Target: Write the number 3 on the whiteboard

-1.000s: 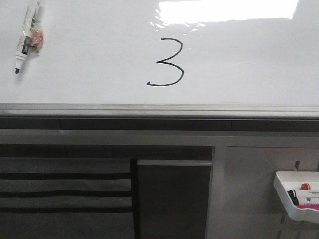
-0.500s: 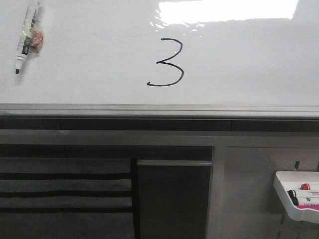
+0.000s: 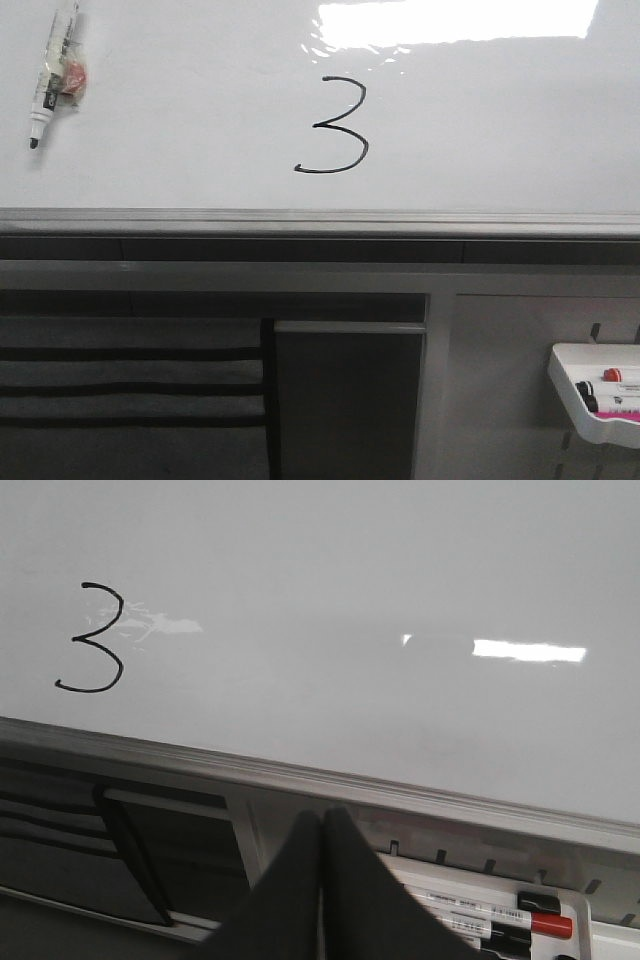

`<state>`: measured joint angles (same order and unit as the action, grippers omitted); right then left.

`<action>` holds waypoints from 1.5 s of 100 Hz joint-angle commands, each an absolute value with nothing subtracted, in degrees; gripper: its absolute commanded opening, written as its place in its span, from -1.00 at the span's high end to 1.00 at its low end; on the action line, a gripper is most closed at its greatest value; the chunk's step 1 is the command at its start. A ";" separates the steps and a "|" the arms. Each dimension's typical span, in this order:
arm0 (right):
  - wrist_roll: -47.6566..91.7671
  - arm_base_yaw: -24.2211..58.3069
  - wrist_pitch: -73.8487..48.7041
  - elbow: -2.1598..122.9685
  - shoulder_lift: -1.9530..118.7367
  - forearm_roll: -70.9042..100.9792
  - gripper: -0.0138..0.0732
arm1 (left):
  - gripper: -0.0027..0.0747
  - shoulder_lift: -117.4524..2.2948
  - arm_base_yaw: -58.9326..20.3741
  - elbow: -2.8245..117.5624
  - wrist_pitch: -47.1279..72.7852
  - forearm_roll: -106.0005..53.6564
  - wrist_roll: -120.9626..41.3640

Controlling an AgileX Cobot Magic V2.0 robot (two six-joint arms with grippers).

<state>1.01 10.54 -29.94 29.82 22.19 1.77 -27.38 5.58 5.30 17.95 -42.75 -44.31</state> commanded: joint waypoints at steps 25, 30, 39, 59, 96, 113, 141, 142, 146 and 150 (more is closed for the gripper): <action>1.13 10.23 -25.34 31.31 22.56 1.19 0.84 | 0.98 -5.11 -0.02 6.10 2.32 -42.58 -43.95; 1.13 10.23 -25.34 31.31 22.56 1.19 0.84 | 0.98 -2.80 -0.02 6.10 2.43 -42.69 -43.95; 1.13 10.23 -25.34 31.31 22.56 1.19 0.84 | 0.98 -1.00 -0.02 5.74 2.44 -43.86 -43.95; 1.13 10.23 -25.34 31.31 22.56 1.19 0.84 | 0.98 1.63 -0.02 3.79 3.74 -35.55 -34.39; 1.13 10.23 -25.34 31.31 22.56 1.19 0.84 | 0.98 1.92 -2.45 0.61 3.38 0.00 0.00; 1.13 10.23 -25.34 31.31 22.56 1.19 0.84 | 0.98 1.92 -4.68 -0.69 0.80 2.24 2.33; 1.13 10.23 -25.34 31.31 22.56 1.19 0.84 | 0.98 1.92 -4.91 -0.69 0.80 2.14 2.33; 1.13 10.23 -25.34 31.31 22.56 1.19 0.84 | 0.98 1.92 -4.91 -0.69 0.80 2.14 2.33; 1.13 10.23 -25.34 31.31 22.56 1.19 0.84 | 0.98 1.92 -4.91 -0.69 0.80 2.14 2.33; 1.13 10.23 -25.34 31.31 22.56 1.19 0.84 | 0.98 1.92 -4.91 -0.69 0.80 2.14 2.33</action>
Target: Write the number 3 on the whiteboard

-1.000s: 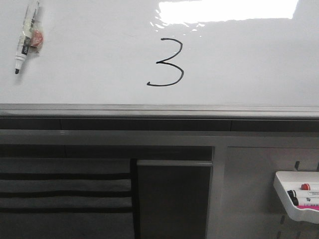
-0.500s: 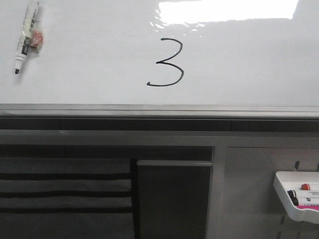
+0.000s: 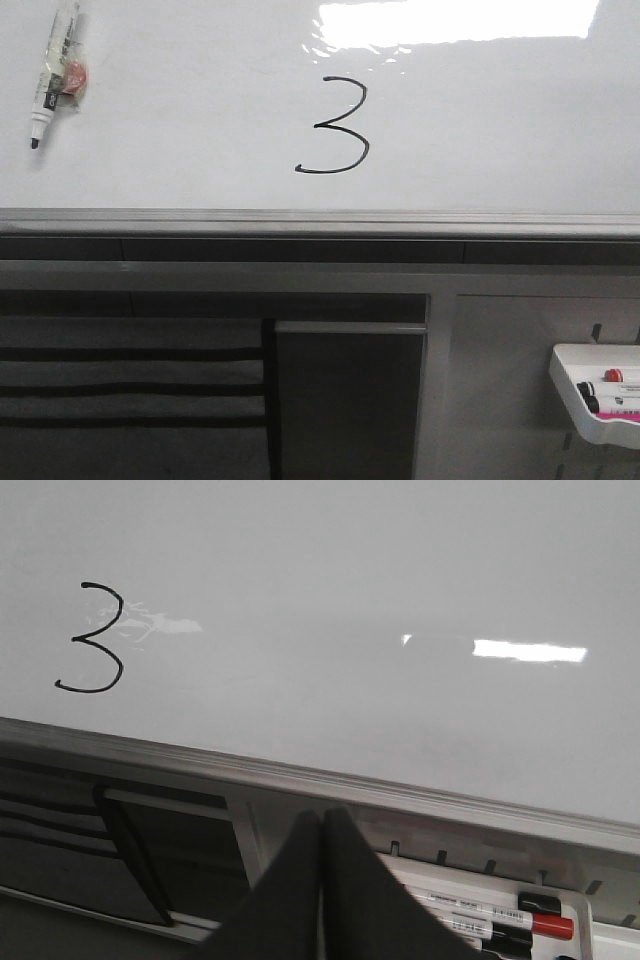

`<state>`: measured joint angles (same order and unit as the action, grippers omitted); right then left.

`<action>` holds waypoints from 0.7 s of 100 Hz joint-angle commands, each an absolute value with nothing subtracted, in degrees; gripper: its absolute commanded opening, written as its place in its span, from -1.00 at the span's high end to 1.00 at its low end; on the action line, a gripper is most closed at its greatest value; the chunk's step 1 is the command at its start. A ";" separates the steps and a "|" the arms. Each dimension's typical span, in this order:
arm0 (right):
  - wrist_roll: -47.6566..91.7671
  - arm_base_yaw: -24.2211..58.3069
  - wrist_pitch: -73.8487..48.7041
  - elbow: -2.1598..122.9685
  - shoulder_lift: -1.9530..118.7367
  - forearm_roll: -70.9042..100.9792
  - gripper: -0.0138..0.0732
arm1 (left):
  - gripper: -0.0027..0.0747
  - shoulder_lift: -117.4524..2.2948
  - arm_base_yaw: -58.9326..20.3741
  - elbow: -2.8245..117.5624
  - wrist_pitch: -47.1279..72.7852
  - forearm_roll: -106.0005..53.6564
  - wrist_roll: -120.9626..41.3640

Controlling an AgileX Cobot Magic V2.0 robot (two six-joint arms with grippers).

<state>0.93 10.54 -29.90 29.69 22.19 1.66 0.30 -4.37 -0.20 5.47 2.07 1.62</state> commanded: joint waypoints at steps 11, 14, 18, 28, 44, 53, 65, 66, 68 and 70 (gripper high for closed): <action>1.13 10.23 -25.34 31.31 22.56 1.19 0.84 | 0.98 1.81 -4.91 -0.69 0.80 2.14 2.33; 1.13 10.23 -25.34 31.31 22.56 1.19 0.84 | 0.98 1.81 -4.91 -0.69 0.80 2.14 2.33; 1.13 10.23 -25.34 31.31 22.56 1.19 0.84 | 0.98 1.81 -4.91 -0.69 0.80 2.14 2.33; 1.13 10.23 -25.34 31.31 22.56 1.19 0.84 | 0.98 1.81 -4.91 -0.69 0.80 2.14 2.33; 1.13 10.23 -25.34 31.31 22.56 1.19 0.84 | 0.98 1.81 -4.91 -0.69 0.80 2.14 2.33; 1.13 10.23 -25.34 31.31 22.56 1.19 0.84 | 0.98 1.81 -4.91 -0.69 0.80 2.14 2.33; 1.13 10.23 -24.89 31.16 22.43 1.19 0.84 | 0.98 1.81 -4.91 -0.69 0.80 2.14 2.33; 1.13 10.23 -24.74 30.74 22.28 1.19 0.84 | 0.98 1.81 -4.91 -0.69 0.80 2.14 2.33; 1.13 10.34 -24.08 30.39 21.54 1.19 0.84 | 0.98 1.81 -4.91 -0.69 0.80 2.14 2.33; 1.13 10.19 -23.33 29.75 20.80 0.93 0.84 | 0.98 1.81 -4.91 -0.69 0.80 2.14 2.33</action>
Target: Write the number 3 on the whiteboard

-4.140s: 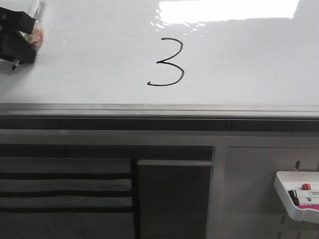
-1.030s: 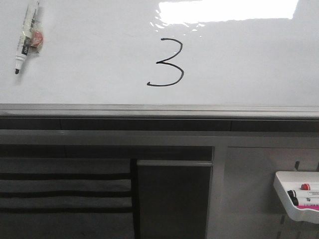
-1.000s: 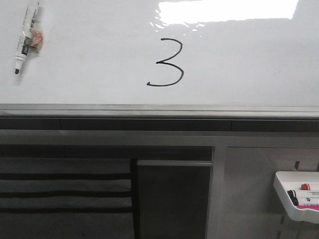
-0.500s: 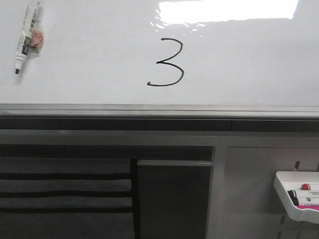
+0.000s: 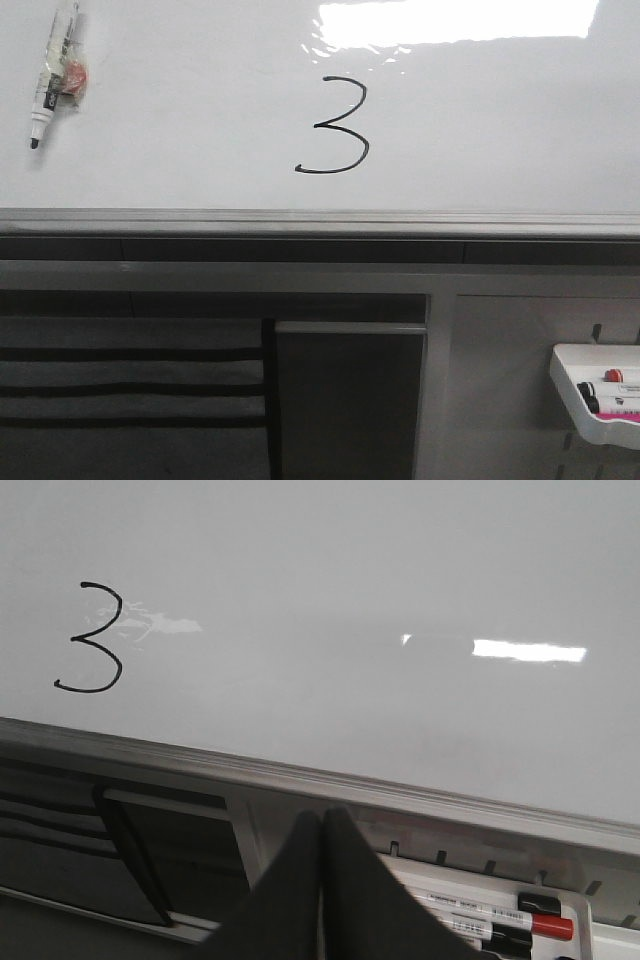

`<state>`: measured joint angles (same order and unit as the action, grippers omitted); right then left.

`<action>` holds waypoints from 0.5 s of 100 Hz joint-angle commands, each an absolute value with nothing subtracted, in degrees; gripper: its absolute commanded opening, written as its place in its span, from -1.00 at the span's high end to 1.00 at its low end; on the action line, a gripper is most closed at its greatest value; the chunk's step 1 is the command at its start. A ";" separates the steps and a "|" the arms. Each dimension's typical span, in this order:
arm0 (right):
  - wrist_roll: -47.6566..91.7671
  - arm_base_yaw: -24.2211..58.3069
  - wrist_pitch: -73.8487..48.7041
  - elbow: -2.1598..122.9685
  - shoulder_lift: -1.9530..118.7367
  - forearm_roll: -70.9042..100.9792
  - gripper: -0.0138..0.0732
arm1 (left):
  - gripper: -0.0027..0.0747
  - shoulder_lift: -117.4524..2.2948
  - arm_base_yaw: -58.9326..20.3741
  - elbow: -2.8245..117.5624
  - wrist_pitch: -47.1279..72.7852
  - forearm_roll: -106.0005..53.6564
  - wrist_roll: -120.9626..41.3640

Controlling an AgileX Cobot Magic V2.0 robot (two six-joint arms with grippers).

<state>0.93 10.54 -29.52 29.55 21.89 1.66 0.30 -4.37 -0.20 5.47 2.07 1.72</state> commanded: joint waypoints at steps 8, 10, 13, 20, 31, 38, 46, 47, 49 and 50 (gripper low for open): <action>1.13 6.72 -19.53 25.73 17.25 1.34 0.84 | 0.98 1.81 -4.91 -0.69 0.80 2.14 2.33; 1.13 5.64 -18.20 24.42 16.16 1.46 0.84 | 0.98 1.81 -4.91 -0.69 0.80 2.14 2.33; 1.13 4.22 -16.39 22.47 14.23 1.85 0.84 | 0.98 1.81 -4.91 -0.69 0.80 2.14 2.33; 1.13 1.29 -11.83 17.08 10.34 3.15 0.84 | 0.98 1.81 -4.91 -0.69 0.80 2.14 2.33; 1.13 -0.37 -4.49 8.30 5.38 3.15 0.84 | 0.98 1.81 -4.91 -0.69 0.80 2.14 2.33; 1.13 -0.26 -1.00 3.52 2.88 3.15 0.84 | 0.98 1.81 -4.91 -0.69 0.80 2.14 2.33; 1.13 -0.26 2.59 -0.80 0.50 3.15 0.84 | 0.98 1.81 -4.91 -0.69 0.80 2.14 2.33; 1.13 -0.26 2.86 -1.14 0.31 3.15 0.84 | 0.98 1.81 -4.91 -0.69 0.80 2.14 2.33; 1.13 -0.26 3.73 -2.16 -0.28 3.15 0.84 | 0.98 1.81 -4.91 -0.69 0.80 2.14 2.33; 1.13 -0.26 3.74 -2.40 -0.48 3.15 0.84 | 0.98 1.81 -4.91 -0.69 0.80 2.14 2.33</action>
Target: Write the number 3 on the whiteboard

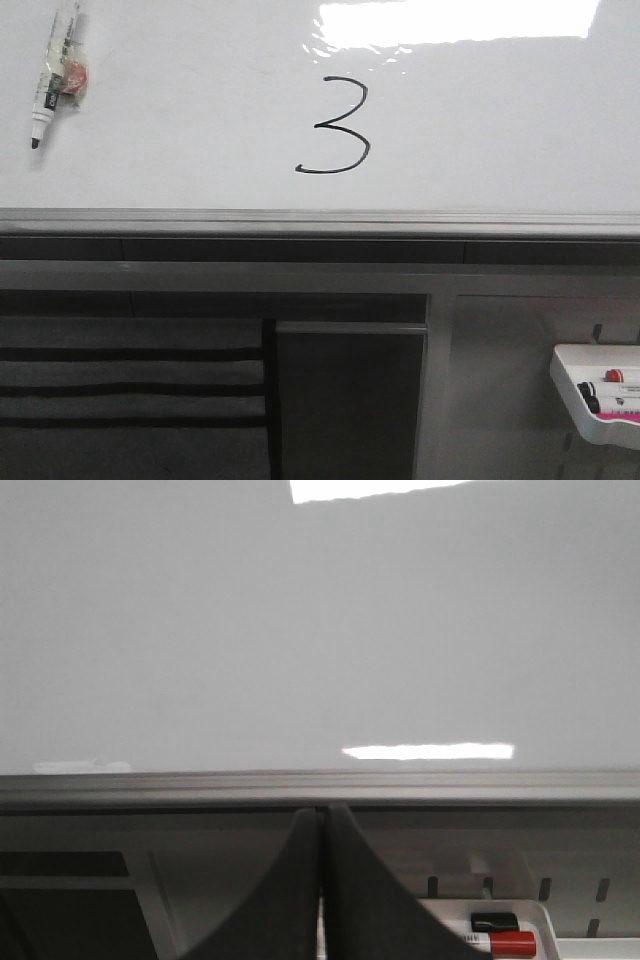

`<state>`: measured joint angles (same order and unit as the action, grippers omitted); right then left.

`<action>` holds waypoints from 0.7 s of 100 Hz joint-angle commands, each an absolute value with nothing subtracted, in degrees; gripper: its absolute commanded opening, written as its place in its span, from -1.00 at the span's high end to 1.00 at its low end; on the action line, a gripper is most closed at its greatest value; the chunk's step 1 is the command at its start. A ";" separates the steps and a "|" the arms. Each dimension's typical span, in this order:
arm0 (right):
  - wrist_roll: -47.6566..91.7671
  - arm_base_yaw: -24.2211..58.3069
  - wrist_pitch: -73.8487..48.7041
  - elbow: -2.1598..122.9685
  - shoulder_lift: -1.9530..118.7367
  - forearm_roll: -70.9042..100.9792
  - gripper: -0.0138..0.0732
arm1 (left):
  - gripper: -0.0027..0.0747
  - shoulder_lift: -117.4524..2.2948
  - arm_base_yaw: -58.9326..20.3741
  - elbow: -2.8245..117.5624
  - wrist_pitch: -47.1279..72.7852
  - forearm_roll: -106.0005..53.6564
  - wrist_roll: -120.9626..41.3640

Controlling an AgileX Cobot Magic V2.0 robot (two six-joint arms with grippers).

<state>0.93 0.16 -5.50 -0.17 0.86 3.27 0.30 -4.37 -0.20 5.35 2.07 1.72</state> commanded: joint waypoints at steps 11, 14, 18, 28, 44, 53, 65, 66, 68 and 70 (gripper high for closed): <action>1.13 -0.26 -0.31 -2.05 -1.41 3.15 0.84 | 0.98 1.81 -4.91 -0.69 0.80 2.14 2.33; 1.13 -0.26 -0.45 -2.05 -1.41 3.15 0.84 | 0.98 1.81 -4.91 -0.69 0.80 2.14 2.33; 1.13 -0.26 0.00 -2.05 -1.41 3.15 0.84 | 0.98 1.81 -4.91 -0.69 0.80 2.14 2.33; 1.13 -0.26 1.90 -2.05 -1.41 3.15 0.84 | 0.98 1.81 -4.91 -0.69 0.80 2.14 2.33; 1.13 -0.26 2.86 -2.05 -1.41 3.15 0.84 | 0.98 1.81 -4.91 -0.69 0.80 2.14 2.33; 1.13 -0.26 2.61 -2.05 -1.41 3.15 0.84 | 0.98 1.81 -4.91 -0.69 0.80 2.14 2.33; 1.13 -0.26 2.61 -2.05 -1.41 3.15 0.84 | 0.98 1.81 -4.91 -0.69 0.80 2.14 2.33; 1.13 -0.26 2.61 -2.05 -1.41 3.15 0.84 | 0.98 1.81 -4.91 -0.69 0.80 2.14 2.33; 1.13 -0.26 2.61 -2.05 -1.41 3.15 0.84 | 0.98 1.81 -4.91 -0.69 0.80 2.14 2.33; 1.13 -0.26 2.61 -2.05 -1.41 3.15 0.84 | 0.98 1.81 -4.91 -0.69 0.80 2.14 2.33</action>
<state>0.93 0.16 -2.24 -0.59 -0.41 3.27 0.30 -4.37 -0.20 5.35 2.07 1.72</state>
